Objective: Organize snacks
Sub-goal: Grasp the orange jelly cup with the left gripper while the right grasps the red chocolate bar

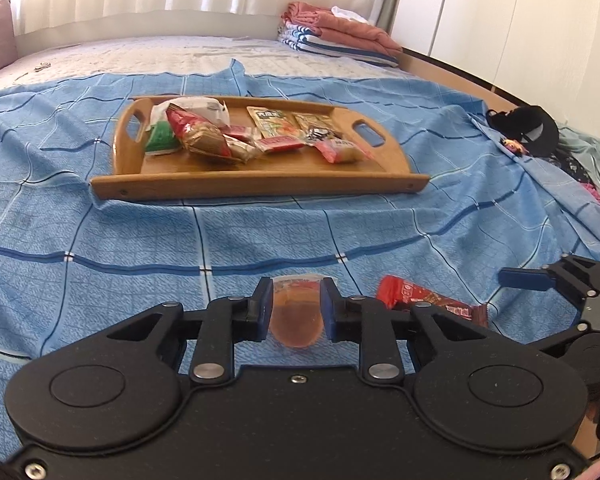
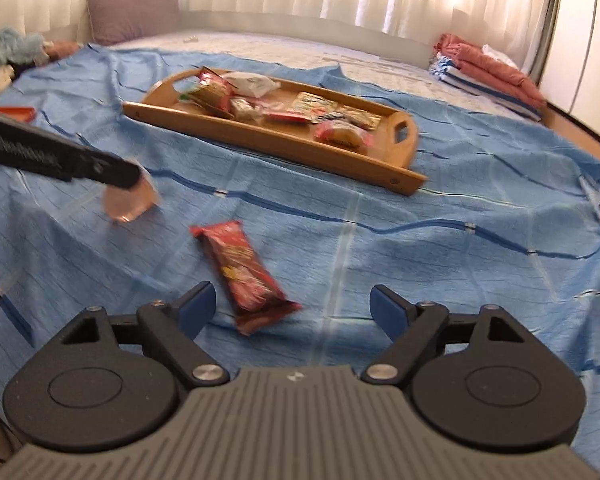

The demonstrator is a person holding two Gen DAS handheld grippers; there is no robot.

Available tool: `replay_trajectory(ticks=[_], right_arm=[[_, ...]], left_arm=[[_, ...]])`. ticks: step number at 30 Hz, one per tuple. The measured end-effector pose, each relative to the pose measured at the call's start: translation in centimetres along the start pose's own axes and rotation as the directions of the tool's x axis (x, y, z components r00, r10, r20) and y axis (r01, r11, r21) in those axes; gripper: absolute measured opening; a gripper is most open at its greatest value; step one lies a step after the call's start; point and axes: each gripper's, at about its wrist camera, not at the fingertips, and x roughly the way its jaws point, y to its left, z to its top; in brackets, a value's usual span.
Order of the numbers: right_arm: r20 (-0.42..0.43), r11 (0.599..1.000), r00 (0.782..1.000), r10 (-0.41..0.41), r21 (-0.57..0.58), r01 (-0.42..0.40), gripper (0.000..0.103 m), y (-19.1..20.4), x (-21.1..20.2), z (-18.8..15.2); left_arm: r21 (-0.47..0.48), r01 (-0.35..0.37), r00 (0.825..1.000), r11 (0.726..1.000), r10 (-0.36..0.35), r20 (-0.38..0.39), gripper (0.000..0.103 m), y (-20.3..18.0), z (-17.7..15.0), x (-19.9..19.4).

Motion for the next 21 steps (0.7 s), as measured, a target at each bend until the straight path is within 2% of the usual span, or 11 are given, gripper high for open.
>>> replay_trajectory(ticks=[4,6,8,11,12,15,19,20,21], right_arm=[[-0.045,0.987,0.988,-0.149,0.048,0.151,0.090,-1.9,0.3,0.1],[-0.060,0.976,0.978,-0.198,0.083,0.202,0.090,-2.9,0.4,0.1],[-0.055,0.977,0.983,-0.176,0.115,0.181,0.090,-3.3,0.1,0.2],[-0.019,0.985,0.996,-0.092,0.144,0.094,0.090,-3.0,-0.6,0.5],[-0.009,0.987,0.998,-0.070,0.147,0.071,0.092,-2.7,-0.7,0.6],[0.015,0.987,1.000,-0.024,0.160,0.021,0.098,-1.4,-0.7,1.1],[0.025,0.990,1.000,-0.002,0.140,-0.002,0.101,0.2,0.1,1.3],[0.023,0.991,1.000,-0.004,0.132,0.001,0.102,0.6,0.3,1.4],[0.023,0.992,1.000,-0.005,0.126,0.002,0.102,0.9,0.5,1.4]], left_arm=[[0.014,0.003,1.000,1.000,-0.003,0.003,0.025,0.0,-0.1,0.1],[0.034,-0.004,1.000,0.999,0.004,0.010,0.031,-0.3,-0.4,0.0],[0.061,-0.026,1.000,0.998,0.025,0.015,0.041,-0.8,-0.8,0.0],[0.084,-0.047,0.999,0.995,0.046,0.018,0.048,-1.2,-1.5,0.3],[0.084,-0.052,0.999,0.995,0.051,0.016,0.054,-1.3,-1.7,0.4],[0.071,-0.058,0.998,0.996,0.058,0.007,0.062,-1.3,-2.0,0.9],[0.046,-0.043,0.999,0.998,0.043,-0.017,0.060,-1.2,-1.9,1.9],[0.034,-0.037,0.999,0.999,0.038,-0.028,0.056,-1.1,-1.8,2.3],[0.019,-0.043,0.999,0.999,0.043,-0.032,0.042,-0.9,-1.7,2.6]])
